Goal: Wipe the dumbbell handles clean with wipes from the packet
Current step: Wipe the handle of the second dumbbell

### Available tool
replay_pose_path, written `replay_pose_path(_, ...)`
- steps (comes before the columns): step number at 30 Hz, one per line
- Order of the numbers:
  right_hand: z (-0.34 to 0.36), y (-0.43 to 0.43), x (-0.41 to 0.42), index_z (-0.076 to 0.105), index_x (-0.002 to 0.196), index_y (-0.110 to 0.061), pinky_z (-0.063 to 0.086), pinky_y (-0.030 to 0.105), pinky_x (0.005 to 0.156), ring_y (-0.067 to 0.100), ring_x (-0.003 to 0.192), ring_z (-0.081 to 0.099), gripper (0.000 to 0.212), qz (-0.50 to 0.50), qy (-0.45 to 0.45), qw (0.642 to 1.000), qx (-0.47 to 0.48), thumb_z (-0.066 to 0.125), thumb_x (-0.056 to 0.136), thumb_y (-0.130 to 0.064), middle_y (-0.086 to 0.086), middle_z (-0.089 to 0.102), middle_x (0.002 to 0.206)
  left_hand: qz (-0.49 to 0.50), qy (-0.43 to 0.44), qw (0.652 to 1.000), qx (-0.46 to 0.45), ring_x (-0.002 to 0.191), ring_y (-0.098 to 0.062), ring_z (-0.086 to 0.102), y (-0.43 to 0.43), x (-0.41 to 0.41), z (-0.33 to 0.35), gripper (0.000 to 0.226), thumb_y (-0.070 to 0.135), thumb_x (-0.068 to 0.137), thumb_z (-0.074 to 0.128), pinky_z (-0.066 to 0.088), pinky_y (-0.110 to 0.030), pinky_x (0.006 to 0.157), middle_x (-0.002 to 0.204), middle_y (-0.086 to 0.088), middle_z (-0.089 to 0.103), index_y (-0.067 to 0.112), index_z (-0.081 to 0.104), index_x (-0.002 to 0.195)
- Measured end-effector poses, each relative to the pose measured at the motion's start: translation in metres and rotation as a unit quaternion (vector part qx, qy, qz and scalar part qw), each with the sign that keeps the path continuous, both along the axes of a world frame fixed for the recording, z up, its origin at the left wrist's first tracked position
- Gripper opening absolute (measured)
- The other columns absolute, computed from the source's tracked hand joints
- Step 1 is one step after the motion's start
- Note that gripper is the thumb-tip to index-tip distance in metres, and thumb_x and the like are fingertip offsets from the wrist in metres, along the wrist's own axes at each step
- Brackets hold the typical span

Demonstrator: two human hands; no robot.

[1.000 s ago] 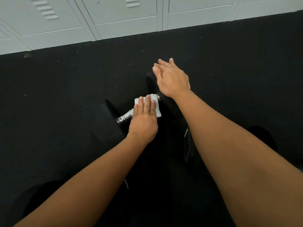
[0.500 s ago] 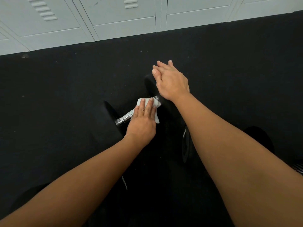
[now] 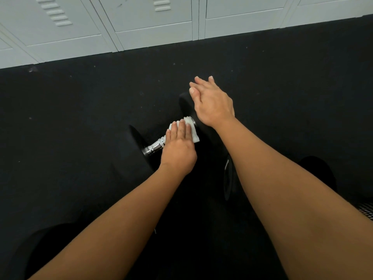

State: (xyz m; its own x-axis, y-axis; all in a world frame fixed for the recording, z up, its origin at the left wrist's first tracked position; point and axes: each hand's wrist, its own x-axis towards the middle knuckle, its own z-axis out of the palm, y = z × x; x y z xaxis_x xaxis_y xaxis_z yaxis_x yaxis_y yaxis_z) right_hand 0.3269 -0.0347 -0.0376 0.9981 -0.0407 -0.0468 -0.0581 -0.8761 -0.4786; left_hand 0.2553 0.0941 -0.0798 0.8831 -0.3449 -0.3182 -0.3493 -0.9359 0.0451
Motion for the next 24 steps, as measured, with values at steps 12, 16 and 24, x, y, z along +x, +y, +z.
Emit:
replay_pose_path(12, -0.004, -0.002, -0.009, 0.045, 0.139, -0.03, 0.034, 0.04, 0.106, 0.015, 0.145, 0.015, 0.042, -0.006, -0.025, 1.0, 0.013, 0.024, 0.102, -0.039, -0.014, 0.033, 0.151, 0.036, -0.001, 0.995, -0.098, 0.14, -0.034, 0.025, -0.006, 0.014, 0.004, 0.058, 0.013, 0.091, 0.04, 0.02, -0.04, 0.114, 0.151, -0.019, 0.028, 0.0, 0.025, 0.145)
replay_pose_path(16, -0.004, -0.004, -0.012, 0.044, 0.139, -0.03, 0.032, 0.04, 0.108, 0.015, 0.145, 0.014, 0.042, -0.007, -0.027, 0.999, 0.02, 0.024, 0.102, -0.038, -0.013, 0.032, 0.151, 0.131, 0.03, 0.975, -0.179, 0.107, -0.033, 0.056, -0.014, 0.035, 0.008, 0.036, 0.005, 0.085, 0.043, 0.043, -0.037, 0.085, 0.118, -0.015, 0.06, 0.005, 0.055, 0.118)
replay_pose_path(24, -0.005, -0.005, -0.018, 0.044, 0.139, -0.03, 0.033, 0.04, 0.108, 0.015, 0.145, 0.015, 0.042, -0.007, -0.035, 0.999, 0.02, 0.024, 0.102, -0.038, -0.013, 0.033, 0.151, -0.022, -0.033, 0.993, -0.11, 0.147, -0.028, 0.002, 0.011, -0.007, -0.004, 0.058, 0.019, 0.097, 0.035, 0.002, -0.04, 0.118, 0.159, -0.011, 0.007, 0.008, 0.014, 0.15)
